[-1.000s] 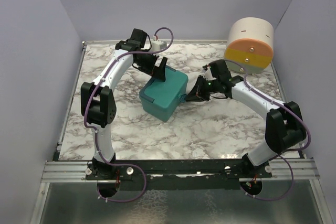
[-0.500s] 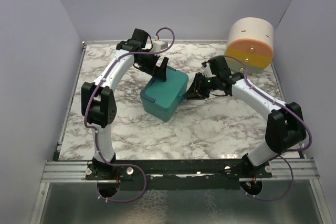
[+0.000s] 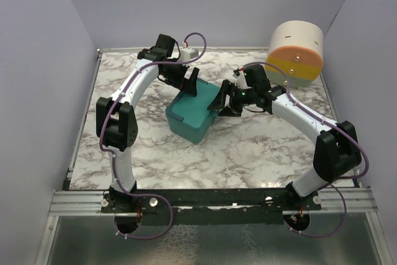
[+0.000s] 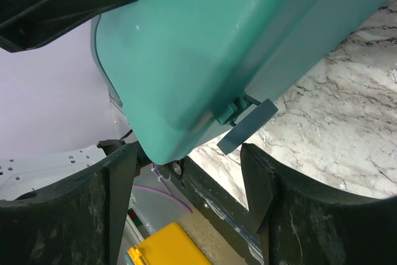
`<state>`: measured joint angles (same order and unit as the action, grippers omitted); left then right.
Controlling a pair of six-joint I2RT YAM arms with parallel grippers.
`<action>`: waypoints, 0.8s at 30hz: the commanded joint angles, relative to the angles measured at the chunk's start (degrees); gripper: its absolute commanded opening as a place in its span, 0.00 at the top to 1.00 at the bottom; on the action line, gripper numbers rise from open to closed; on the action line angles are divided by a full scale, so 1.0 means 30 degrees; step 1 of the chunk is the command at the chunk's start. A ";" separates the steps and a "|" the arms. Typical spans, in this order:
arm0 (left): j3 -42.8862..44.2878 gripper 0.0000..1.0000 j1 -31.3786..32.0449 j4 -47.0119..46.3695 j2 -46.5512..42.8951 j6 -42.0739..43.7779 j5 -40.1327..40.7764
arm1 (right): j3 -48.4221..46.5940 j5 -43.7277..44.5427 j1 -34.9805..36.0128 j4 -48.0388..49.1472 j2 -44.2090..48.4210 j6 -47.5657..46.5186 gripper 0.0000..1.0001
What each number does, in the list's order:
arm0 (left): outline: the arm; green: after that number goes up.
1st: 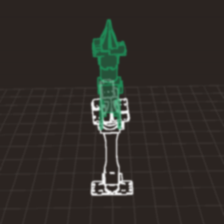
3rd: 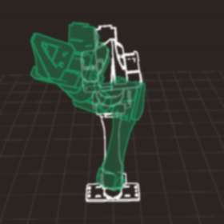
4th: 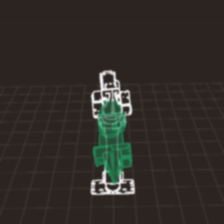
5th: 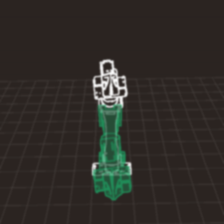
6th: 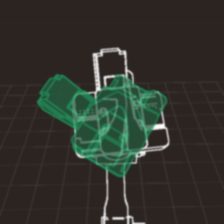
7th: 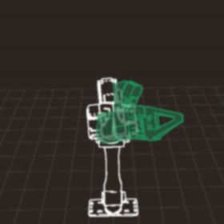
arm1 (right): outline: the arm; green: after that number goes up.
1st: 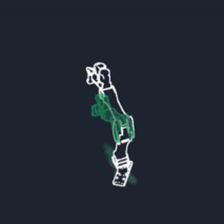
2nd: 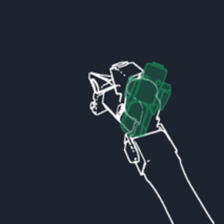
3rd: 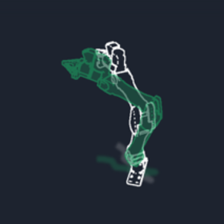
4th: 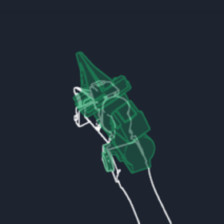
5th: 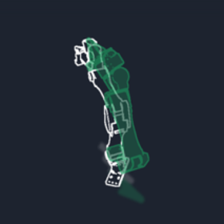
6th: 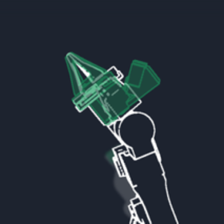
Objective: Organize the medicine kit
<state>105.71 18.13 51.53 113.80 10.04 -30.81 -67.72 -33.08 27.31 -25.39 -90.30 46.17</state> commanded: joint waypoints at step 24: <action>-0.1484 0.02 0.0124 0.0578 0.0741 0.1336 0.1489 | 0.0677 -0.0341 0.0124 0.3725 -0.0551 0.1008 0.32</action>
<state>104.55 18.11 49.84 113.67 10.04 -32.71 -65.25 -33.12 27.33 -17.26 -90.52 48.71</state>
